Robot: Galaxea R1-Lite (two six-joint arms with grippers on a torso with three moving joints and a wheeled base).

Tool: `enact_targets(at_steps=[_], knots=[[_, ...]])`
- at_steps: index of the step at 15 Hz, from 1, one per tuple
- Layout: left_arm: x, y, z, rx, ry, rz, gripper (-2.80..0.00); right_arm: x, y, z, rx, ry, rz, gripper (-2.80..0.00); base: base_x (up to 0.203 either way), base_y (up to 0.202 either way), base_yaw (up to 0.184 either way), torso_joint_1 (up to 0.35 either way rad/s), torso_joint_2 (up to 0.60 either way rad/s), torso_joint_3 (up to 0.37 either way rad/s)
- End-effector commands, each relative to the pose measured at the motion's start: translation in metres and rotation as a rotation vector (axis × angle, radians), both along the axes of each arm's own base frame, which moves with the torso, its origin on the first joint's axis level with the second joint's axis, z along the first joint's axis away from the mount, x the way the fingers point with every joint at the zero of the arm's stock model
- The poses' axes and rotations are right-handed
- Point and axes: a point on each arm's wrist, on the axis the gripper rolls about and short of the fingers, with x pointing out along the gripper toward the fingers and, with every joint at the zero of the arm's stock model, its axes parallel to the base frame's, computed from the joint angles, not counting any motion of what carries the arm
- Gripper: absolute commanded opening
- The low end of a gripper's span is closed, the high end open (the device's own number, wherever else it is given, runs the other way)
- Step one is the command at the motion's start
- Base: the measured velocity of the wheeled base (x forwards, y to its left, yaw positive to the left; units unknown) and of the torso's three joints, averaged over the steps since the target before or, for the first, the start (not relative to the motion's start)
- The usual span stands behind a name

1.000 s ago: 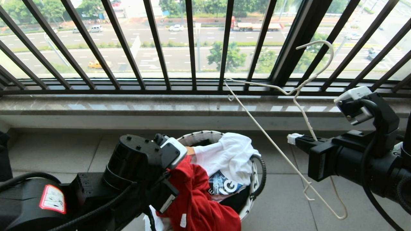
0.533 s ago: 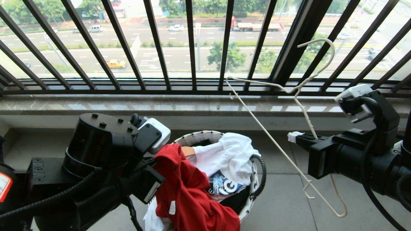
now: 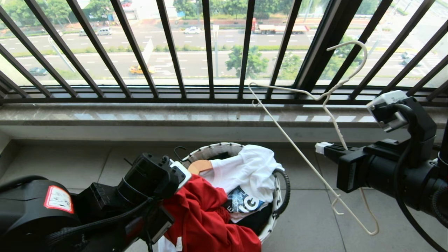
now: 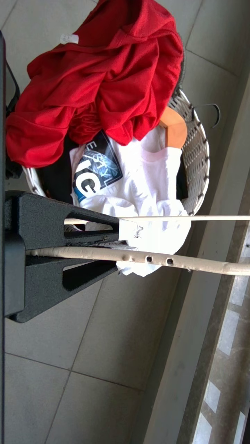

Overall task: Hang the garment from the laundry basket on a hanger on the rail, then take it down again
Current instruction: Pick up clothes from the basket

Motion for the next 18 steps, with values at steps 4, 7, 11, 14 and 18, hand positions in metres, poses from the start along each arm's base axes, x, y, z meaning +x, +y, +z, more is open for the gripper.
enact_targets(at_steps=[4,7,11,14,18], knots=[[0.002,0.003,-0.002,0.012,0.011,0.01,0.0,0.0,0.0,0.0,0.0,-0.001,-0.001,-2.8,0.0,0.0,0.0,0.0,0.0,0.0],[-0.006,0.008,0.008,-0.024,0.026,-0.03,0.0,0.001,0.001,-0.001,-0.001,0.002,-0.001,-2.8,0.0,0.0,0.0,0.0,0.0,0.0],[-0.011,0.012,0.01,-0.036,0.054,-0.083,0.0,0.001,0.001,-0.001,-0.002,0.001,-0.001,-2.8,0.0,0.0,0.0,0.0,0.0,0.0],[-0.01,0.017,0.003,-0.002,0.087,-0.095,-2.8,0.001,0.001,-0.001,-0.003,0.002,-0.001,-2.8,0.0,0.0,0.0,0.0,0.0,0.0],[-0.005,0.04,-0.005,0.037,0.154,-0.157,-2.8,0.001,0.001,-0.002,-0.007,0.006,-0.001,-2.8,0.0,0.0,0.0,0.0,0.0,0.0]])
